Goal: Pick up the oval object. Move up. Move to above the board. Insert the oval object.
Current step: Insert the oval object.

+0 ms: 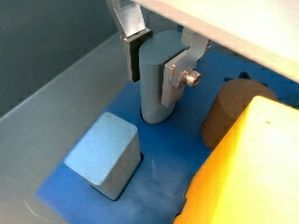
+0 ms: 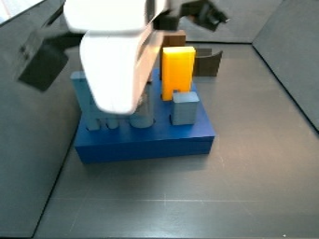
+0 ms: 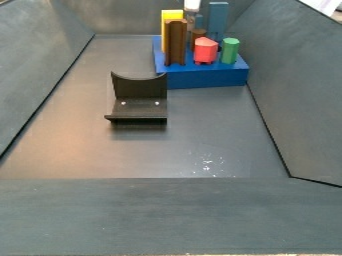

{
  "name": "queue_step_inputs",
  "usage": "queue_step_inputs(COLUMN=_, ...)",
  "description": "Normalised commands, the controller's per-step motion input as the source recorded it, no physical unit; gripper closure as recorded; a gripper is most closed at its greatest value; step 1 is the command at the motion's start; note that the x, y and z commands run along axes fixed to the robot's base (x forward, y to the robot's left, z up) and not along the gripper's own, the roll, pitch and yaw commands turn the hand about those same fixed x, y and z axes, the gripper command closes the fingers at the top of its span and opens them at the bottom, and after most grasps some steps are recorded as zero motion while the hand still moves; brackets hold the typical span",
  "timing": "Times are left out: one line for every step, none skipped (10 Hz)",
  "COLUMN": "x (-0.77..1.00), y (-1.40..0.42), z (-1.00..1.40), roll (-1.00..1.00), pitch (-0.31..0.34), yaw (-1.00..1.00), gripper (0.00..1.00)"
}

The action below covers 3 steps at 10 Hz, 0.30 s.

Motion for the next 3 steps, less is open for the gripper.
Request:
queue_step_inputs(x=0.00, y=0.00, z=-0.29, roll=0.00, pitch=-0.119, yaw=0.00, gripper=1.00)
queue_step_inputs(x=-0.03, y=0.11, z=-0.03, roll=-0.08, pitch=-0.113, yaw=-0.07, gripper=1.00)
queue_step_inputs(x=0.00, y=0.00, z=0.00, roll=0.00, pitch=0.000, yaw=0.00, gripper=1.00)
